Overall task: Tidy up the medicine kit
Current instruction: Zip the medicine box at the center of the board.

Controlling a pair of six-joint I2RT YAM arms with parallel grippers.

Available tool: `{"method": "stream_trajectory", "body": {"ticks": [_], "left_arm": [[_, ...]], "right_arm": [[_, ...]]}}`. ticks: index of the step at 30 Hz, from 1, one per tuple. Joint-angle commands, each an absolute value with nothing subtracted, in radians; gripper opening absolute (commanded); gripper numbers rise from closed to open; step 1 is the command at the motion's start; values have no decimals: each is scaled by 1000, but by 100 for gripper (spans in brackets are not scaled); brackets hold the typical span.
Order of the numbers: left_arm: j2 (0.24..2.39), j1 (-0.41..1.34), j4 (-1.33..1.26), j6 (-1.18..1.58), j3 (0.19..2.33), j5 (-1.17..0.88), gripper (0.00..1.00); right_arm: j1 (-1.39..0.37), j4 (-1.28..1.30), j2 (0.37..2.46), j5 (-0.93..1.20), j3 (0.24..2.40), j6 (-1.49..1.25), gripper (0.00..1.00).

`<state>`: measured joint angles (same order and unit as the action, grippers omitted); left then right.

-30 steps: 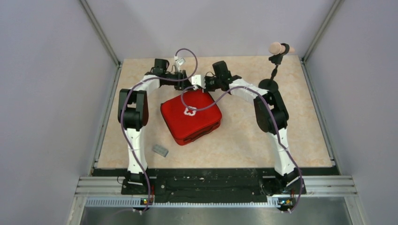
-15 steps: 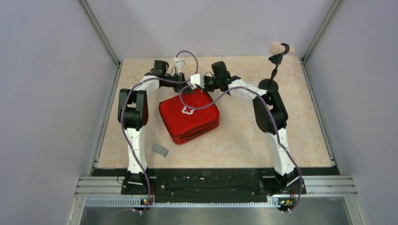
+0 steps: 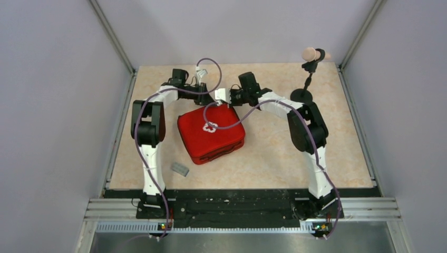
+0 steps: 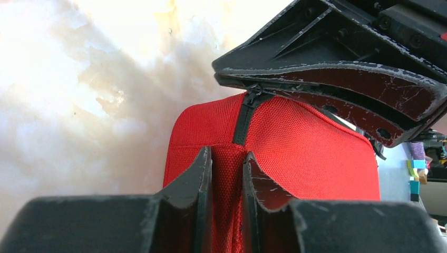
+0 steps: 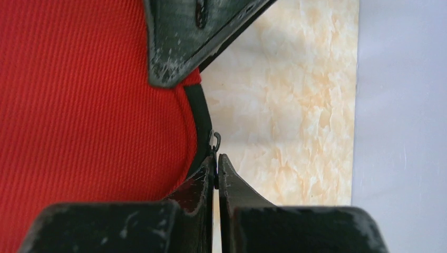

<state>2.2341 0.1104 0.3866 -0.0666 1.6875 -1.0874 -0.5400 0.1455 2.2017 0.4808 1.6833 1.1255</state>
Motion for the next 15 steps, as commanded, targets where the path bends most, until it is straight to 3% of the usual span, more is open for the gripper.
{"method": "stream_trajectory", "body": {"ticks": [1, 8, 15], "left_arm": [[2153, -7, 498, -3, 1644, -1058, 0], [2096, -68, 439, 96, 1576, -1070, 0], [1999, -75, 87, 522, 1427, -1023, 0]], "right_arm": [[-480, 223, 2095, 345, 1607, 1158, 0], [-467, 164, 2029, 307, 1481, 1146, 0], [-546, 269, 1941, 327, 1382, 1004, 0]]}}
